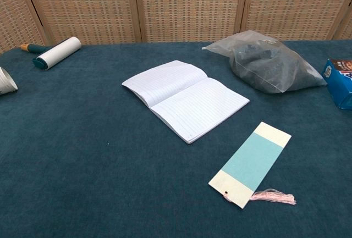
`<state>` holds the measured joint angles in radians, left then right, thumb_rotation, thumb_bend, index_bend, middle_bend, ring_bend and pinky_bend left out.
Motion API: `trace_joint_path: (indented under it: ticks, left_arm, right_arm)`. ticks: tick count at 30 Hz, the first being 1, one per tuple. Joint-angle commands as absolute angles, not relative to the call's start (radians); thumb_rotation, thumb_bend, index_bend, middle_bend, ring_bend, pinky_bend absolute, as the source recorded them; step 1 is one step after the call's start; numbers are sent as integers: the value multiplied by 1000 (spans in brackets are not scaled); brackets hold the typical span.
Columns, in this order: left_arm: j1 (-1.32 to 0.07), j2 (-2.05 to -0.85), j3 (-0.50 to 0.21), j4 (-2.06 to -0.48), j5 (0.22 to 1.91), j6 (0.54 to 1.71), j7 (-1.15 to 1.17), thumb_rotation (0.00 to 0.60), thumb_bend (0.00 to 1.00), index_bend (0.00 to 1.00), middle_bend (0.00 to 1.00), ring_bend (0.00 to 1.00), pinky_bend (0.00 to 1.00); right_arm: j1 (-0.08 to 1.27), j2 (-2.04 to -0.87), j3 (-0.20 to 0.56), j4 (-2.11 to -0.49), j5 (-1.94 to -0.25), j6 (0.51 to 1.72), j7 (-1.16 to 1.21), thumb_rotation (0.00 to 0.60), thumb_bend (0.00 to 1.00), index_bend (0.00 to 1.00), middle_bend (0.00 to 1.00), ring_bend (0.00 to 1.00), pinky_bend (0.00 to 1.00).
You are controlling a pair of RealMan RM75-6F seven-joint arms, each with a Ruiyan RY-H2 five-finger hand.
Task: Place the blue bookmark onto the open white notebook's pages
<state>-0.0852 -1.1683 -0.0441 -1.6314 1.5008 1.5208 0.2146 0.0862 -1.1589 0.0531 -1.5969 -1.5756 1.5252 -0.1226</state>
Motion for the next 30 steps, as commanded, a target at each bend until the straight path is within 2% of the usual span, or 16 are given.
trace_joint_path:
  ticks: [1,14,30]
  left_arm:
    - [-85,-1167,-43,-1633,1501,1520,216,600,0,0,0,0,0]
    - [-87,-1157,-38,-1643,1513,1516,208,600,0,0,0,0,0]
    - [-84,-1150,-41,-1645,1499,1512,210,600,0,0,0,0,0]
  right_arm:
    - [86,-1158,52,-1597,-1575,1523,-120,600,197,0,0,0,0]
    - [90,-1167,50,-1581,-1596,1531,-97,600,196,3,0,0,0]
    - [132,-1181,18,-1552,-1687,1499,-55,600,195,180,0,0,14]
